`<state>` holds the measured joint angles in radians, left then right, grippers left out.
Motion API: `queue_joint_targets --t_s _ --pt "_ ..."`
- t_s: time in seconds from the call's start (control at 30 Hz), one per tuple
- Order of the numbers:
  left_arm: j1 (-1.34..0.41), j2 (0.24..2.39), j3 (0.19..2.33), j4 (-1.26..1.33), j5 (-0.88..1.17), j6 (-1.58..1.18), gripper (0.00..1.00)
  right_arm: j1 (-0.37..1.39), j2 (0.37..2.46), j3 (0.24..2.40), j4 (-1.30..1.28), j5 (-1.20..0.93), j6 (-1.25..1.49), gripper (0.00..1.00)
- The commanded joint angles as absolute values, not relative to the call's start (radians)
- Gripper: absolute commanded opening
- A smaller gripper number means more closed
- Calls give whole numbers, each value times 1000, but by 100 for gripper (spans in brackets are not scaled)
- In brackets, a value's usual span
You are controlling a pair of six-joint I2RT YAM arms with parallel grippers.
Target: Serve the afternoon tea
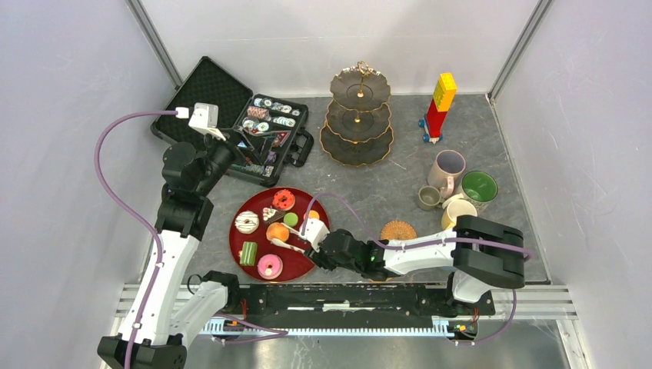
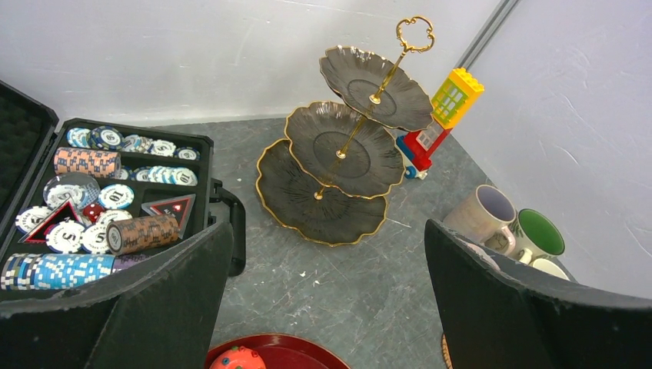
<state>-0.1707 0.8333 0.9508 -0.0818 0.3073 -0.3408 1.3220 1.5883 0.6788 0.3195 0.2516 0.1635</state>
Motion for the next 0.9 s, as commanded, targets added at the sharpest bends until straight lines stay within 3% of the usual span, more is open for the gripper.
queue_joint_targets --t_s 0.0,0.2,0.53,0.87 --pt "-173 829 991 -78 333 -385 100 1322 1613 726 371 255 165 52" --pt "-174 830 991 -78 335 -385 100 1322 1628 747 352 265 160 52" --pt "-173 830 992 -78 341 -391 100 1304 1398 645 281 382 173 47" --pt "-173 829 992 -79 341 -394 100 1061 1177 500 193 406 165 44"
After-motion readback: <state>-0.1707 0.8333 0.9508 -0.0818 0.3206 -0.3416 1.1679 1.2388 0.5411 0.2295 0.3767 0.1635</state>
